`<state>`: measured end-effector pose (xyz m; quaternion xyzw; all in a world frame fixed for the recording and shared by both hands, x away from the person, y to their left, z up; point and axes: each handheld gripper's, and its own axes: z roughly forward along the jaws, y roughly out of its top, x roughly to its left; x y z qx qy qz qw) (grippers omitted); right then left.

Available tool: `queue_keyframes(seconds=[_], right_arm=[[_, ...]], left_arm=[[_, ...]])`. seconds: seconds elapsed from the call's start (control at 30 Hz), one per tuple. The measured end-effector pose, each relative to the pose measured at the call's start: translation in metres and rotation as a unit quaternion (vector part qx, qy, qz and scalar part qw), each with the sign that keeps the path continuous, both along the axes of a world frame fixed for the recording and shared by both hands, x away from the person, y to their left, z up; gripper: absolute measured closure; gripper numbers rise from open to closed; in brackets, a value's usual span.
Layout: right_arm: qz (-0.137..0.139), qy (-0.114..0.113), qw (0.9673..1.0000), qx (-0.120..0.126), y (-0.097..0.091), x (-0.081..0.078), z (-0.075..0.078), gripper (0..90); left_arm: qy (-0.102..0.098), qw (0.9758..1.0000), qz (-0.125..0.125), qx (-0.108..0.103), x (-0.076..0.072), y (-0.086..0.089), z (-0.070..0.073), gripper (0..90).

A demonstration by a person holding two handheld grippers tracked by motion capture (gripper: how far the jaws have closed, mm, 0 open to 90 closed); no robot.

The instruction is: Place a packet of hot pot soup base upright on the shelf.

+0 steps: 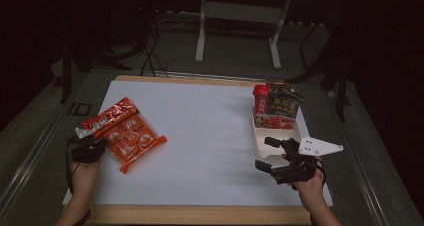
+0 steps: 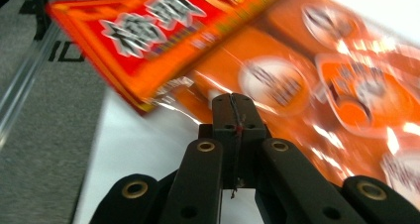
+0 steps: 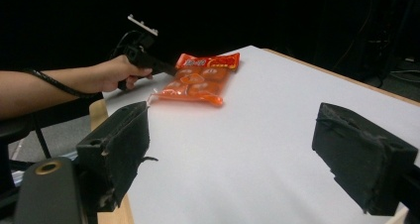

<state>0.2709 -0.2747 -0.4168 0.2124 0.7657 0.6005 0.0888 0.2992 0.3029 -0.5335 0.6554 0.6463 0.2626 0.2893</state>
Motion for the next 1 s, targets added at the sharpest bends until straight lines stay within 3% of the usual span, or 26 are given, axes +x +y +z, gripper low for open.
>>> queue_keyframes(seconds=[0.07, 0.17, 0.2, 0.37, 0.47, 0.63, 0.83, 1.0], right_arm=[[0.0, 0.0, 1.0, 0.0, 0.0, 0.0, 0.0, 14.5], [0.002, 0.0, 1.0, 0.001, 0.001, 0.0, 0.0, 14.5], [0.003, 0.001, 1.0, 0.001, 0.001, 0.0, 0.0, 14.5], [0.007, 0.005, 1.0, -0.001, 0.003, 0.001, -0.002, 14.6], [0.012, 0.004, 0.9999, -0.007, 0.005, 0.0, -0.002, 14.6], [0.014, 0.004, 0.9999, -0.006, 0.006, 0.001, -0.002, 14.7], [0.015, 0.003, 0.9998, -0.009, 0.008, 0.0, -0.001, 14.6], [0.015, 0.004, 0.9999, -0.007, 0.007, 0.001, -0.002, 14.6]], left_arm=[[-0.006, 0.9998, -0.015, -0.01, -0.001, -0.002, 0.002, 90.0], [-0.009, 0.9996, -0.024, 0.005, -0.003, -0.006, 0.003, 90.0], [-0.015, 0.9998, -0.013, 0.007, -0.002, -0.004, 0.004, 90.0], [0.009, 0.9991, 0.041, 0.002, 0.011, 0.016, 0.002, 90.0], [0.011, 0.9987, 0.05, 0.004, 0.016, 0.015, -0.001, 90.0], [0.013, 0.9992, 0.035, -0.017, 0.024, 0.014, -0.001, 90.0], [0.02, 0.9996, 0.015, -0.011, 0.034, 0.006, 0.001, 90.0], [0.024, 0.9994, -0.026, -0.002, 0.045, -0.013, 0.003, 90.0]])
